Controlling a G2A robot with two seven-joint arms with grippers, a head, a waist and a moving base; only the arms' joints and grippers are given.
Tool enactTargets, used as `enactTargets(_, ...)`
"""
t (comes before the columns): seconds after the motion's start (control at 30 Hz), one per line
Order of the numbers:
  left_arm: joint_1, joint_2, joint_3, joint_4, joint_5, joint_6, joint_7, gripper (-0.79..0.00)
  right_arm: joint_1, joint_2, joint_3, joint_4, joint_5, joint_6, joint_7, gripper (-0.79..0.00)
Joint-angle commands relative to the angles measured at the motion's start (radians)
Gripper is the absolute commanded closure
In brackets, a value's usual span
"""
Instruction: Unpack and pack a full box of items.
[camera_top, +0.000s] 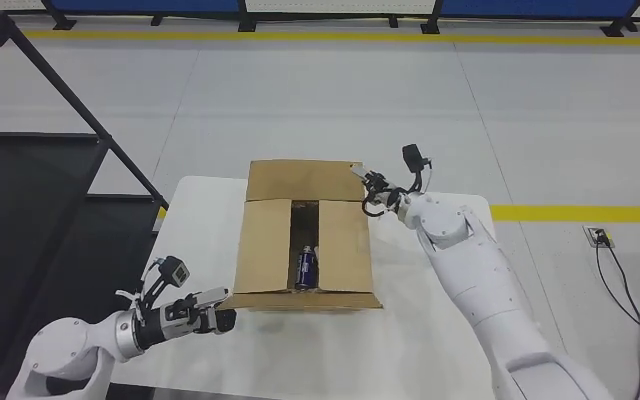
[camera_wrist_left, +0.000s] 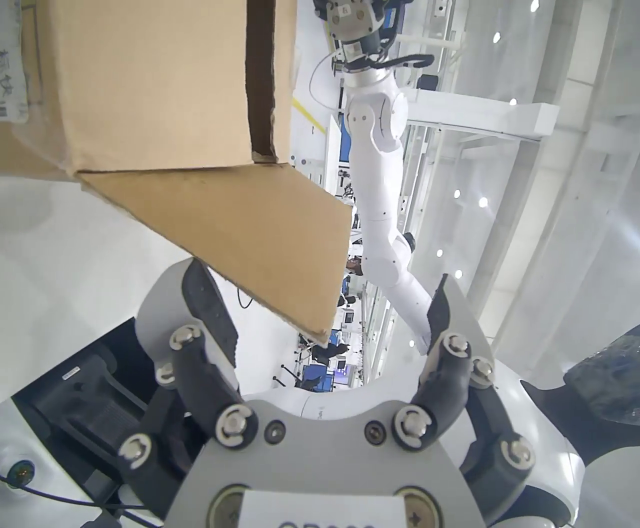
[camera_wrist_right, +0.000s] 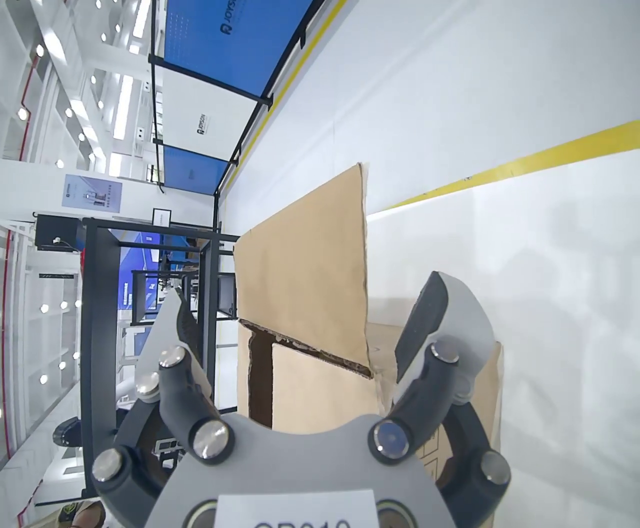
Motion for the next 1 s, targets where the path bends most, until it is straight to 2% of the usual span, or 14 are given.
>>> enactTargets(0.0, 0.001, 0.000, 0.000, -0.007, -0.011, 0.010, 0.027, -0.785, 0.023, -0.006, -0.006, 0.051, 0.019, -0.034, 0.032, -0.785)
enactTargets(0.17, -0.003, 0.000, 0.002, -0.016, -0.030, 0.028, 0.117, -0.785, 0.073, -0.014, -0.010, 0.151, 0.050, -0.129, 0.105, -0.785)
enactTargets(0.37, -0.008, 0.000, 0.007, -0.023, -0.044, 0.042, 0.199, -0.785, 0.099, -0.015, -0.011, 0.208, 0.060, -0.204, 0.158, -0.785)
enactTargets(0.63, -0.010, 0.001, 0.016, -0.037, -0.015, 0.035, 0.287, -0.785, 0.100, -0.005, 0.020, 0.230, 0.121, -0.284, 0.197, -0.785)
enactTargets(0.97, -0.007, 0.003, 0.028, -0.042, -0.010, 0.034, 0.352, -0.785, 0.092, 0.012, 0.074, 0.231, 0.246, -0.381, 0.318, -0.785)
